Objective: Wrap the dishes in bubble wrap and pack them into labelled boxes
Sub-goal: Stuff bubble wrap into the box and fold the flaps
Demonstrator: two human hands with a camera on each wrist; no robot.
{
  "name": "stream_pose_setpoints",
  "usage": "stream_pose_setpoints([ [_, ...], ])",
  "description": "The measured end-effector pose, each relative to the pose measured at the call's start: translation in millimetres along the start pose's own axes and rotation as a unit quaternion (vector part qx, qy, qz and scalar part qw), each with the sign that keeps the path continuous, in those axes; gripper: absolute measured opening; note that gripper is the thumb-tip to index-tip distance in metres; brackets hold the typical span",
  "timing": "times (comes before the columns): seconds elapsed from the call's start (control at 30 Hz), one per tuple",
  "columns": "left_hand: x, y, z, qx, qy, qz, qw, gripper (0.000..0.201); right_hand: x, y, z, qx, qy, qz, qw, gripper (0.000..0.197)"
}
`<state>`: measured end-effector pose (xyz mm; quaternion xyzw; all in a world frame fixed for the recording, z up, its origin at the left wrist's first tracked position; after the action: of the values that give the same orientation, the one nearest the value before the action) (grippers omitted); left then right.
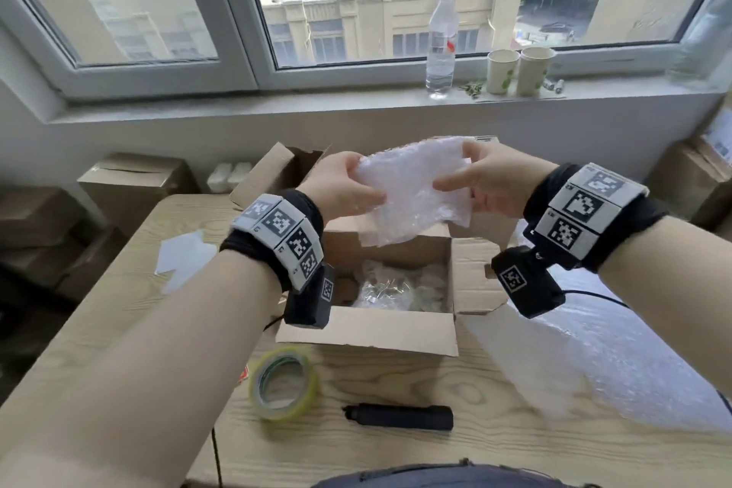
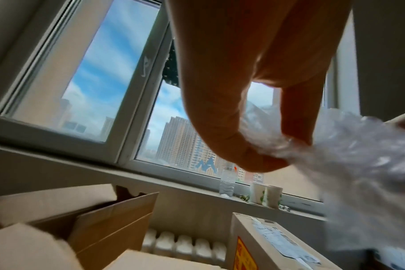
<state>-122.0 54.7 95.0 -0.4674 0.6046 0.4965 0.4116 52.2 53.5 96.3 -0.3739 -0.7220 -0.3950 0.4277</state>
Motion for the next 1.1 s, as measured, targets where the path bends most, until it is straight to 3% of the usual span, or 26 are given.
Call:
stream_pose_setpoints([
  [0.13, 23.1, 28.3, -3.3, -0.02, 0.039, -0.072, 0.996, 0.025, 4.4, -19.0, 18.7, -0.024, 0.018, -0.001, 1.0, 0.035],
  [0.2, 35.4, 44.4, -4.4, -0.041, 0.059, -0.062, 0.996, 0.021, 3.9, -23.6, 30.0, -0.066, 0.022, -0.098, 0.993, 0.038],
  [0.3, 52.2, 65.3, -2.6, -0.059, 0.064, 0.017, 0.996, 0.019, 7.5, -44.7, 47.6, -0.087, 0.036, -0.333, 0.938, 0.041],
  [0.47, 71.9, 81.9, 5.4, -0.035, 0.03, 0.185, 0.982, 0.013, -5.8, -123.2, 84.1, 0.052, 0.042, -0.56, 0.826, 0.043],
  [0.57, 88.1, 83.8, 9.9, 0.007, 0.042, 0.224, 0.974, 0.017, -27.2, -163.6, 106.9, 0.12, 0.041, -0.612, 0.781, 0.034],
  [0.83, 120.0, 96.3, 19.5, 0.021, 0.066, 0.254, 0.965, 0.017, -79.8, -218.4, 161.2, 0.184, 0.016, -0.648, 0.738, 0.028],
  [0.97, 129.3, 93.7, 22.0, 0.03, 0.074, 0.252, 0.964, 0.013, -114.6, -223.5, 165.1, 0.205, -0.022, -0.76, 0.617, 0.03],
  [1.0, 130.2, 93.5, 22.6, 0.031, 0.073, 0.253, 0.964, 0.012, -110.9, -224.9, 164.0, 0.195, -0.024, -0.775, 0.601, 0.032],
  [1.1, 132.6, 94.0, 25.5, 0.034, 0.072, 0.257, 0.963, 0.018, -86.2, -224.8, 158.3, 0.154, 0.003, -0.788, 0.595, 0.03],
])
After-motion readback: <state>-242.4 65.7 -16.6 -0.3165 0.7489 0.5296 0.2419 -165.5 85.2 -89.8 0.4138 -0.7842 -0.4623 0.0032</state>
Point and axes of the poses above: each hand's wrist, its own z-axis towards the middle knuckle, its own y-axis out of the back of the hand, x = y × z, the point moved 8 cm from there along z, towards the middle knuckle, and after that the axes turned 11 degrees about -z, right-handed, at the moved point
